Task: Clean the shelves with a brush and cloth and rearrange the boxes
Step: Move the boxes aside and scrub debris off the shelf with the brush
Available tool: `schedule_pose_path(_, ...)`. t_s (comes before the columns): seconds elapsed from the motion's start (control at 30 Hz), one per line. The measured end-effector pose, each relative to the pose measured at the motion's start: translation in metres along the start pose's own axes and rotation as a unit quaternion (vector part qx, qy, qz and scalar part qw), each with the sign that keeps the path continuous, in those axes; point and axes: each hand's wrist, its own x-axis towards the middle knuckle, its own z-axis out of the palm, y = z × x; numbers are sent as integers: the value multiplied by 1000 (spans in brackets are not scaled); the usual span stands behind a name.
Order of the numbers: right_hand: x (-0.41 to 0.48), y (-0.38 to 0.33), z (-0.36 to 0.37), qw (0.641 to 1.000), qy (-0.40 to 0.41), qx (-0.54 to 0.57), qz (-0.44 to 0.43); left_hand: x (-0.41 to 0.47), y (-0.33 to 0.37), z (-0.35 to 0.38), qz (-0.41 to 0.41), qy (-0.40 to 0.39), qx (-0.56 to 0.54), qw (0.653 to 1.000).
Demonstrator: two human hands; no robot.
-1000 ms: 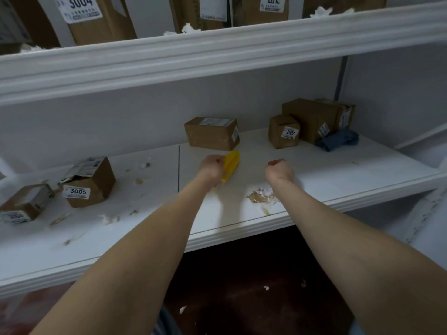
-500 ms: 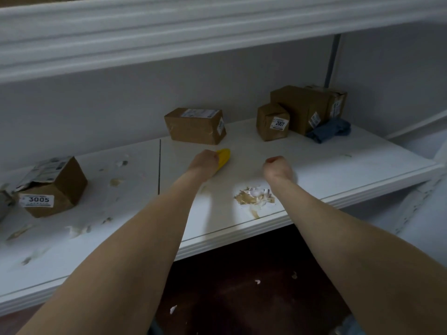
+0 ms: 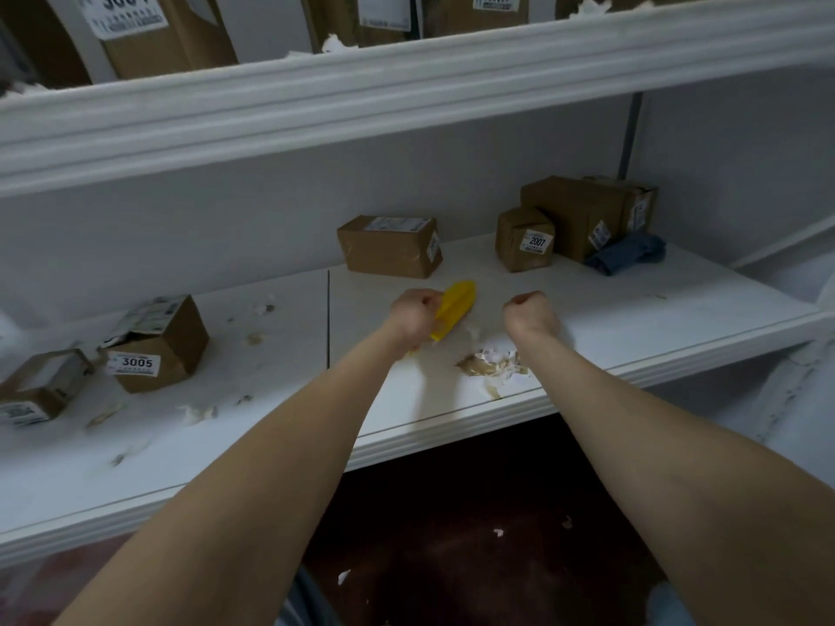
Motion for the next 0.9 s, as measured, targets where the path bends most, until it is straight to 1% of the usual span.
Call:
schedule_pose_path(0.1,-6,-3,0,1000,-15,-6,1,1,-14,-17,-92,54,16,994)
schedule_pose_path(0.17,-10,-5,4,1000,-26,-4,0,-6,-20,-17,-127,59,18,990)
schedule_pose_path(0.3,-15,-6,14,1000,-26,-13,0,-25,-9,9,-117,-5,61,991)
schedule_pose_path(0.4,-19,-8,17,999,-28,-16,1,-28,8,24,-89,-40,0,995)
schedule_pose_path(0.47,-19,-10,17,1000,-28,-7,-6,-26,14,24,-76,-20,-15,997)
schedule_pose_path(0.53,-16,-10,13,1000,-21,-5,-14,-21,10,16,-66,20,-8,998)
schedule_pose_path(0.63,-12,-8,9,1000,-14,-6,-15,-17,-5,0,-83,66,24,994)
schedule_pose_path(0.7,-13,-7,12,1000,-20,-10,-15,-18,-13,-1,-108,66,51,991)
schedule_pose_path(0.8,-16,-9,21,999,-32,-15,-23,-16,-12,4,-106,23,16,994)
schedule_pose_path(0.9,-16,-14,30,999,-42,-6,-32,-5,-5,-7,-103,46,-32,993)
